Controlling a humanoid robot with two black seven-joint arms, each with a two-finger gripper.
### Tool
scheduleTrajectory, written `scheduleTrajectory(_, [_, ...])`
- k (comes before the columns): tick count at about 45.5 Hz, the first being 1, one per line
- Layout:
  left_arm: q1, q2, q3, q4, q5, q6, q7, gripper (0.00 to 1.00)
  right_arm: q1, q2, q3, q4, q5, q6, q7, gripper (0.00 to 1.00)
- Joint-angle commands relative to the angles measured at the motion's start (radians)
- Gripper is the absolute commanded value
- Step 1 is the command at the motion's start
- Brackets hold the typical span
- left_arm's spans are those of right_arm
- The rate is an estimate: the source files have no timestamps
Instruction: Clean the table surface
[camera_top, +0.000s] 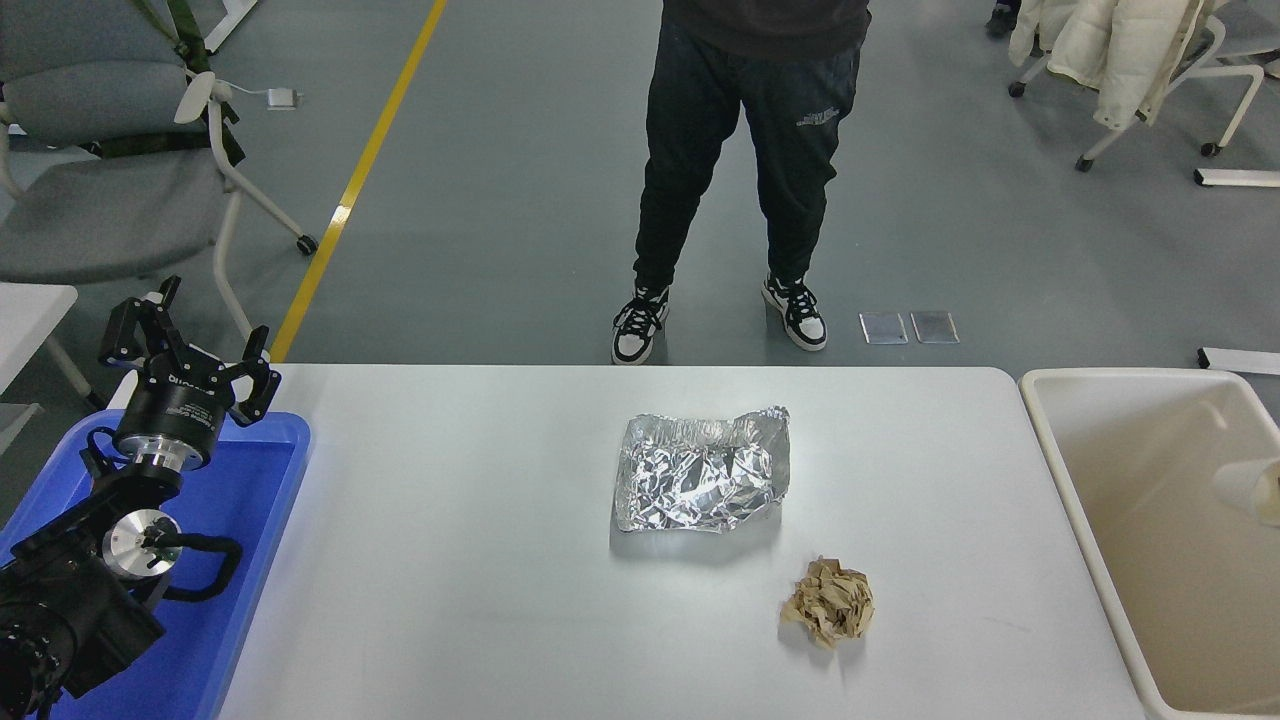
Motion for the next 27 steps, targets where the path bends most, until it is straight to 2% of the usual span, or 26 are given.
scheduleTrajectory(1, [0.0,0.0,-0.001,0.0,0.0,0.0,0.0,1.0,-0.045,0.09,-0.101,-0.019,0.154,-0.148,-0.002,0.0])
scheduleTrajectory(22, [0.002,0.0,0.001,0.0,0.0,0.0,0.0,1.0,-0.045,0.092,-0.114,-0.037,0.193,-0.185,0.002,0.0])
scheduleTrajectory(23, [0.0,0.0,-0.001,0.001,-0.001,0.002,0.0,1.0,-0.043,0.089,-0.112,-0.037,0.193,-0.188,0.002,0.13])
scheduleTrajectory(26, [0.002,0.0,-0.001,0.0,0.0,0.002,0.0,1.0,-0.039,0.087,-0.114,-0.04,0.193,-0.196,0.007,0.89])
scheduleTrajectory(27, [0.002,0.0,-0.001,0.0,0.0,0.002,0.0,1.0,-0.039,0.087,-0.114,-0.042,0.193,-0.199,0.007,0.99])
